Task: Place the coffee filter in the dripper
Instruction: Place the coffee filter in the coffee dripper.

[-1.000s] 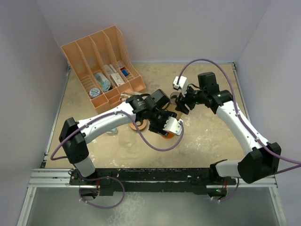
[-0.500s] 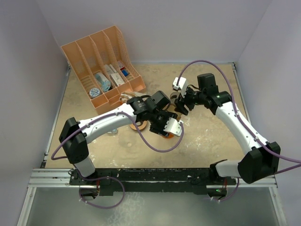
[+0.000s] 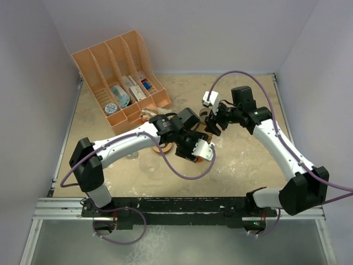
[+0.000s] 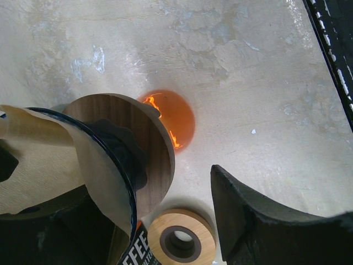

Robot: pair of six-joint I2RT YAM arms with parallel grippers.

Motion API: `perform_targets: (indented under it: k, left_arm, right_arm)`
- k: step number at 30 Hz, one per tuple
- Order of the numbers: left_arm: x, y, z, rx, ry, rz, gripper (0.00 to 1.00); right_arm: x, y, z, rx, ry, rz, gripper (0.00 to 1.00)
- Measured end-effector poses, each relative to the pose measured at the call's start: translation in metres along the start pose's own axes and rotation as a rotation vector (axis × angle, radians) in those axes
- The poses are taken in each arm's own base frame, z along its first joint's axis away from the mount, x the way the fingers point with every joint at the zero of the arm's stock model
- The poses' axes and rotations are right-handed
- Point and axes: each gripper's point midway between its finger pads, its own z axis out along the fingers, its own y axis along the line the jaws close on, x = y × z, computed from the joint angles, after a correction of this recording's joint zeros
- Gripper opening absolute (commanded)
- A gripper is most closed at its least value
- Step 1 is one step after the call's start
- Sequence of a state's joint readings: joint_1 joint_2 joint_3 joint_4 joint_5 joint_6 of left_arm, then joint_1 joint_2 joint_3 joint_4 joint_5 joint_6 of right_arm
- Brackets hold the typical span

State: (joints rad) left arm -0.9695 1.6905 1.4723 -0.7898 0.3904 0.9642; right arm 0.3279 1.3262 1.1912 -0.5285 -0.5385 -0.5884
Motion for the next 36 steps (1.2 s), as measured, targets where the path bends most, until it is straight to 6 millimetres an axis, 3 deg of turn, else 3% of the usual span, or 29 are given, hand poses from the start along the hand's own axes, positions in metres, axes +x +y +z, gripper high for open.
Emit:
perform_targets:
  k: [20,36]
  left_arm:
    - [-0.008,-0.005,-0.016,0.029,0.006,-0.042,0.67]
    - [-0.028,0.011,-0.047,-0.011,-0.066,-0.082,0.70]
  right_arm:
    - [-0.008,0.007,-0.008,-0.040,-0.007,-0.008,0.73]
    - [-0.052,0.010,-0.035,-0.038,-0.122,-0.059,0.72]
